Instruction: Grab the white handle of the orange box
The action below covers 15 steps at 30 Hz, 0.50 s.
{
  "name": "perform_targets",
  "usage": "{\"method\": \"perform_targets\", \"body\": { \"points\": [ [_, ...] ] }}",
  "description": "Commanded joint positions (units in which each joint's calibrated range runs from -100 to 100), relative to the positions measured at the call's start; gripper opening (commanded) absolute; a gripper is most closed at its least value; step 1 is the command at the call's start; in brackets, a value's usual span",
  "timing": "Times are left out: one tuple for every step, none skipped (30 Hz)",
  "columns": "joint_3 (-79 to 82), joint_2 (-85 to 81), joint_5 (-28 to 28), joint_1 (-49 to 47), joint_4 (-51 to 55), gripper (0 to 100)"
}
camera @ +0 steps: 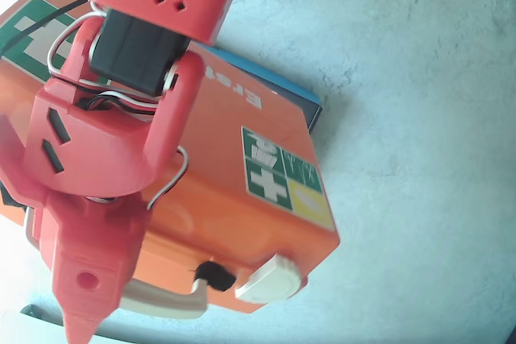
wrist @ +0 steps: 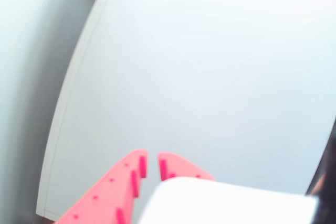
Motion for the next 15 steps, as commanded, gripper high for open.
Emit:
{"method": "perform_targets", "body": {
  "points": [
    [48.20,-1.05,0.20,1.40,-1.67,2],
    [48.02,-1.05,0.26,1.32,-0.57,2],
    [47.93,-0.71,0.26,1.48,-0.06,2],
    [47.66,-0.46,0.26,1.48,0.45,2],
    [47.31,-0.21,0.26,1.63,0.87,2],
    [47.22,-0.12,0.26,1.63,0.87,2],
    [47.22,0.05,0.31,1.56,0.87,2],
    [47.22,0.05,0.36,1.32,0.87,2],
    [47.22,0.13,0.46,1.17,0.87,2],
    [47.13,0.13,0.52,1.09,0.87,2],
    [47.13,0.13,0.57,1.09,0.87,2],
    [47.13,0.13,0.62,1.01,0.87,2],
    [47.13,0.13,0.62,1.01,0.87,2],
    [47.13,0.13,0.62,0.94,0.87,2],
    [47.13,0.13,0.62,0.94,0.87,2]
  ]
}}
